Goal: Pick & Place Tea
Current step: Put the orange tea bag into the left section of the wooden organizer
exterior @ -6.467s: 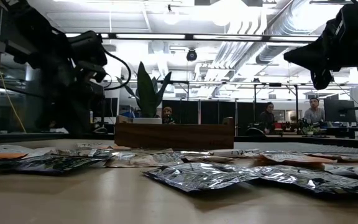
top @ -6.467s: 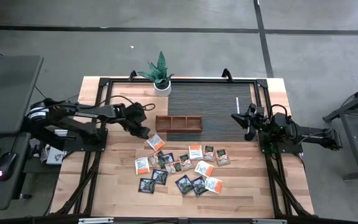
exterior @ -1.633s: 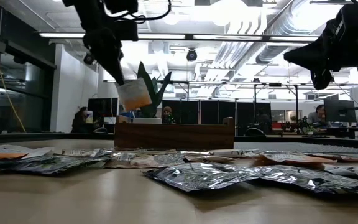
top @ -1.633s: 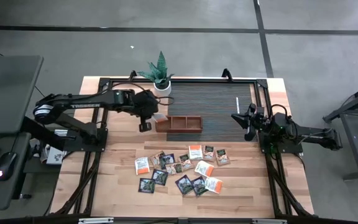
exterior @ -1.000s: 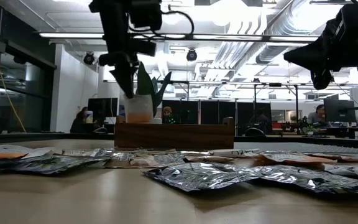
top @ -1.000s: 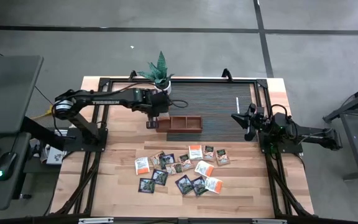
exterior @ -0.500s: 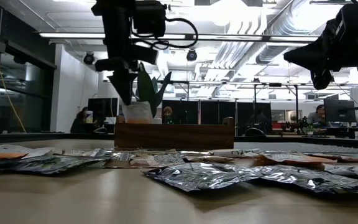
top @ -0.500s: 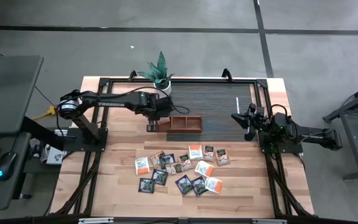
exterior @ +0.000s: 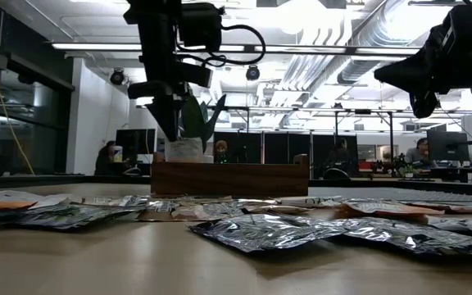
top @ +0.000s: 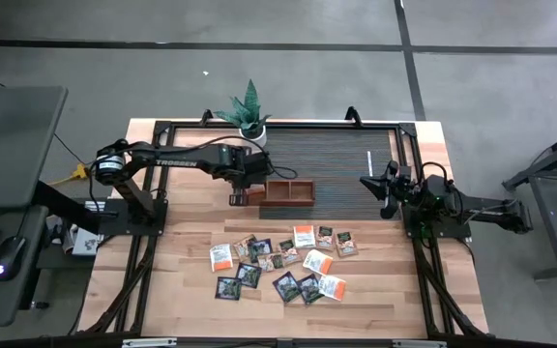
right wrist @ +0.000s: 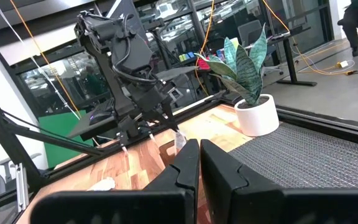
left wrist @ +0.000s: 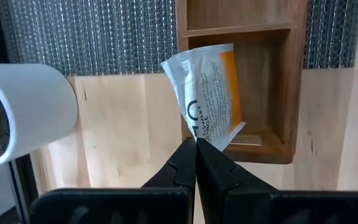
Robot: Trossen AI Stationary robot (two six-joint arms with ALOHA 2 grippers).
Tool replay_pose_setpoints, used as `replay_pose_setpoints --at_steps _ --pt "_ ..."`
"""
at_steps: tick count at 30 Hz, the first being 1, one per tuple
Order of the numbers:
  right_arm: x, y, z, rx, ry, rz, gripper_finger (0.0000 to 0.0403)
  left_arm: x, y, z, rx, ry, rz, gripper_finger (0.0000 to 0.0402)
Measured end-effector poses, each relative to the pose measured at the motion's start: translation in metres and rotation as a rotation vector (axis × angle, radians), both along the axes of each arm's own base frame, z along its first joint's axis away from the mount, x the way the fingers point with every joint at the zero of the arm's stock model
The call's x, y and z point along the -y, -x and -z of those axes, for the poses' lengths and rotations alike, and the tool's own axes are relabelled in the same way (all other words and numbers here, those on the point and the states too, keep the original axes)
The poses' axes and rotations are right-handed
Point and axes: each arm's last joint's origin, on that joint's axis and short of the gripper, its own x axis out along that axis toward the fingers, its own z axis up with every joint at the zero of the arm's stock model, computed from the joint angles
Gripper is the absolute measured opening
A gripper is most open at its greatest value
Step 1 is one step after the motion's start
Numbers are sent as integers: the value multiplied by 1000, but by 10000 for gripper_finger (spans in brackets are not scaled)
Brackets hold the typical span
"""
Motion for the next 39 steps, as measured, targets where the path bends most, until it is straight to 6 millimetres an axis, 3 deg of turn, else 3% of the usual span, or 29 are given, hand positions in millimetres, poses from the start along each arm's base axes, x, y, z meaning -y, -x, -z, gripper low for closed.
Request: replay_pose_setpoints --at_steps 22,33,39 --pt "0 0 0 0 0 0 12 -1 -2 -1 -15 -53 93 4" --pt "0 0 0 0 0 0 12 -1 -2 -1 -15 -63 82 98" --pt "0 0 0 0 0 0 12 -1 1 -1 -30 -71 41 120"
